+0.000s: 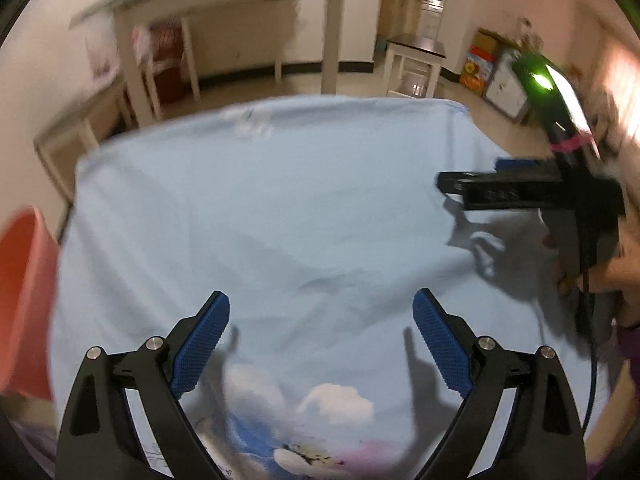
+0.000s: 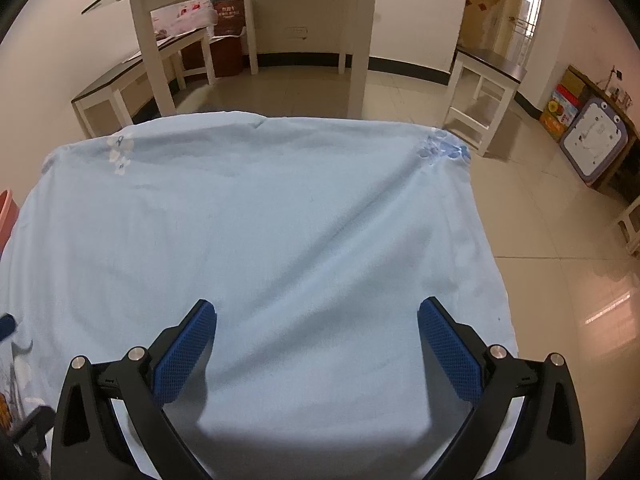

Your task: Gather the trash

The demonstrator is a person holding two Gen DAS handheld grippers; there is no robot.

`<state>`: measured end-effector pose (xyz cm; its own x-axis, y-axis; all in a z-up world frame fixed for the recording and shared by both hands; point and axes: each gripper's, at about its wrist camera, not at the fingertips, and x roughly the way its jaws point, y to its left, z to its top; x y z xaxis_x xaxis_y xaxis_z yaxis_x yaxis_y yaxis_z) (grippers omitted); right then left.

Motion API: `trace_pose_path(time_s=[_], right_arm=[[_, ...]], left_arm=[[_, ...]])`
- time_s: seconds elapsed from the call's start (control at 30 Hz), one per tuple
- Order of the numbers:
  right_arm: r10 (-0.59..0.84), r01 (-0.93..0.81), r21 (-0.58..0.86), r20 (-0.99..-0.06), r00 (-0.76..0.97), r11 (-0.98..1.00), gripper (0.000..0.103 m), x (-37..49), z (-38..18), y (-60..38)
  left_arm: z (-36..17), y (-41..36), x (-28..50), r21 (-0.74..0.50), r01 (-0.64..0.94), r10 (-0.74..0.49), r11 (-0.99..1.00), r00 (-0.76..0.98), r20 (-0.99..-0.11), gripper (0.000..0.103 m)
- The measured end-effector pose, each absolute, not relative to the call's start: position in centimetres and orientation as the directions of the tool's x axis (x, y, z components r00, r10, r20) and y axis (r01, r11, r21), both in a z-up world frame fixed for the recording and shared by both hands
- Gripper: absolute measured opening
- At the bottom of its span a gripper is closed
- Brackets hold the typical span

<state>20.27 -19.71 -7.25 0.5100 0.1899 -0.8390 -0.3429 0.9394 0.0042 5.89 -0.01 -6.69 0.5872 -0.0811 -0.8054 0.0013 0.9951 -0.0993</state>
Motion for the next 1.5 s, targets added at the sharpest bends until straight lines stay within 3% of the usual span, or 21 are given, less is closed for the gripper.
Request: trace_pose_path(time_s=[0.1, 0.23, 0.3, 0.43, 0.73, 0.93, 1.5], right_arm=[[0.171, -0.317, 0.001, -0.845, 0.507, 0.948, 0.1, 20.0, -7.2, -19.8], [0.143, -0.271, 0.001, -0.851, 0.506, 0.963, 0.1, 19.3, -7.1, -20.1], [0.174, -0.26, 0.04, -0.837, 0.518, 0.965, 0.094, 18.2, -6.7, -20.4], [0.183, -0.276, 0.026, -0.807, 0.561, 0.961, 0.094, 15.4, -6.0, -20.8], [0.107, -0.227, -0.018, -0.843, 0.527, 0.974, 0.099, 12.9, -7.0, -22.3], [0.11, -0.226, -0.014, -0.844, 0.525, 0.974, 0.099, 13.2, -6.7, -22.4], [0.103, -0.215, -0.016, -0.841, 0.531, 0.976, 0.1, 12.9, -6.6, -21.7]], left_arm=[[-6.9, 1.3, 6.1, -0.183, -0.018, -0.139, 0.983, 0.579, -0.803, 0.093], [-5.4, 2.3, 5.8, -0.188, -0.012, -0.133, 0.982, 0.664, -0.736, 0.093], [-5.7, 2.2, 6.0, -0.197, 0.008, -0.152, 0.98, 0.665, -0.731, 0.094], [-7.4, 1.1, 7.1, -0.12, 0.021, -0.11, 0.992, 0.582, -0.806, 0.094], [-7.3, -0.4, 6.7, -0.015, 0.074, -0.054, 0.997, 0.564, -0.824, 0.094], [-7.2, 0.0, 6.5, -0.057, 0.075, -0.089, 0.996, 0.566, -0.819, 0.094], [-7.7, -0.2, 6.6, -0.019, 0.077, -0.059, 0.997, 0.562, -0.825, 0.097]])
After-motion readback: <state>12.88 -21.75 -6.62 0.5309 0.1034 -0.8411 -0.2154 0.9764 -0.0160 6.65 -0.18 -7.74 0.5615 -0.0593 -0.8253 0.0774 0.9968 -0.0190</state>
